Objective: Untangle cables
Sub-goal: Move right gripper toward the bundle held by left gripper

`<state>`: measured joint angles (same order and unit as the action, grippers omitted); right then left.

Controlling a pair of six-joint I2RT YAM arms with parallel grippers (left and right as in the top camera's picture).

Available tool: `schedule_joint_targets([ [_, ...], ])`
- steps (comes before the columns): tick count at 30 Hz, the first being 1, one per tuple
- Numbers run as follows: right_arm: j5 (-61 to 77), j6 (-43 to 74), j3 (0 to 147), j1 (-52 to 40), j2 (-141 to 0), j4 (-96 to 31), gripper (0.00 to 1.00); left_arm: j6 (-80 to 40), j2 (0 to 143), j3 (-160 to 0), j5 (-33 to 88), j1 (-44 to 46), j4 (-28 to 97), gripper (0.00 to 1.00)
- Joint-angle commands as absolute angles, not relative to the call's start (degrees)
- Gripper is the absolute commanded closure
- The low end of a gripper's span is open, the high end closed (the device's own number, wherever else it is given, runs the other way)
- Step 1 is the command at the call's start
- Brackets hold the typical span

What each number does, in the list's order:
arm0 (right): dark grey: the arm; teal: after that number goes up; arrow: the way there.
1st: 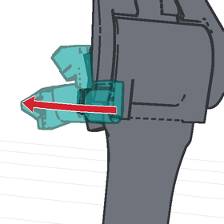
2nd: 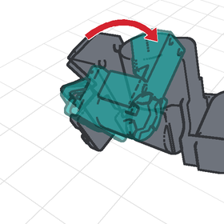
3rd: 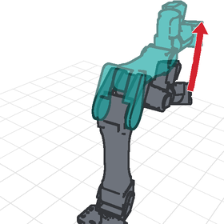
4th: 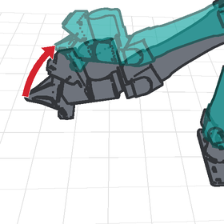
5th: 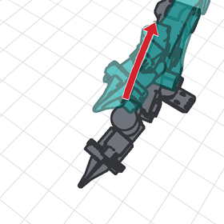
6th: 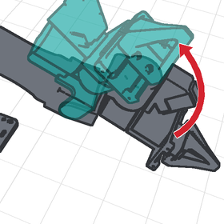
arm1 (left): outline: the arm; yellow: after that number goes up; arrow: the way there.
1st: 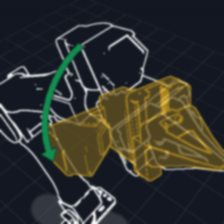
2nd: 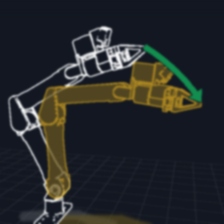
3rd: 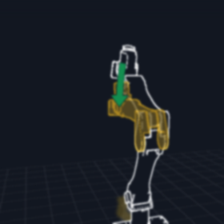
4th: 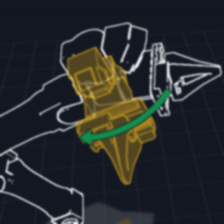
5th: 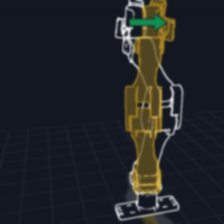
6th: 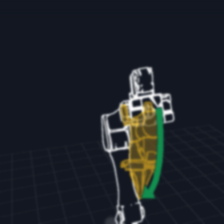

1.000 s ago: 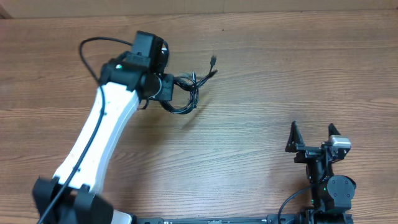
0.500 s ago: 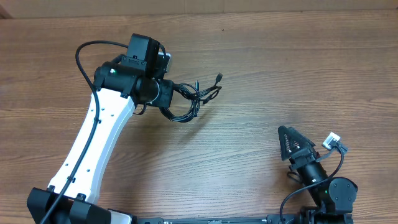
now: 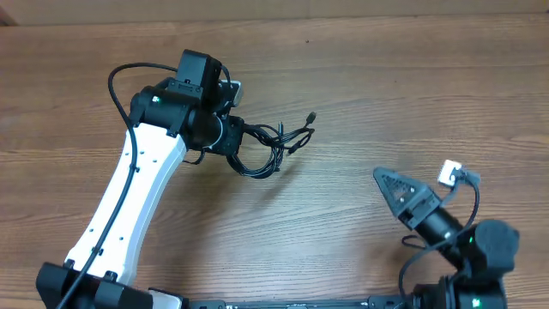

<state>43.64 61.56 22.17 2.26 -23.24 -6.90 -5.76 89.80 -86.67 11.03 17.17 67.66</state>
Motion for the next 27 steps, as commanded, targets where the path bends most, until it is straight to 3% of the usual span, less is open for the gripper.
schedule_joint_targets([
  [1, 52.42, 63.66, 26.35, 0.01, -30.98, -2.66, 0.01, -5.30, 86.02, -87.72, 13.19, 18.63, 67.24, 0.96],
  [7, 50.78, 72.14, 26.37, -9.02, -40.32, 7.42, 0.00, -4.62, 83.85, -87.72, 13.04, 20.95, 67.26, 0.96],
  [12, 37.67, 76.14, 26.37, -19.81, -49.12, 15.31, 0.06, -1.30, 82.94, -87.72, 12.97, 22.04, 67.53, 0.96],
  [22, 27.00, 86.15, 26.37, -25.67, -64.79, 31.53, 0.45, 4.38, 82.91, -87.70, 12.91, 22.92, 70.89, 0.96],
  [23, 27.03, 86.13, 26.37, -25.67, -65.84, 32.77, 0.51, 4.51, 82.91, -87.70, 12.53, 22.92, 70.91, 0.96],
  [24, 27.00, 86.11, 26.37, -25.67, -66.92, 33.65, 0.67, 4.38, 82.91, -87.70, 10.24, 22.92, 70.89, 0.96],
  [27, 27.00, 83.31, 26.37, -25.67, -67.22, 33.56, 0.91, 2.87, 82.91, -87.70, 5.98, 22.92, 70.78, 0.96],
])
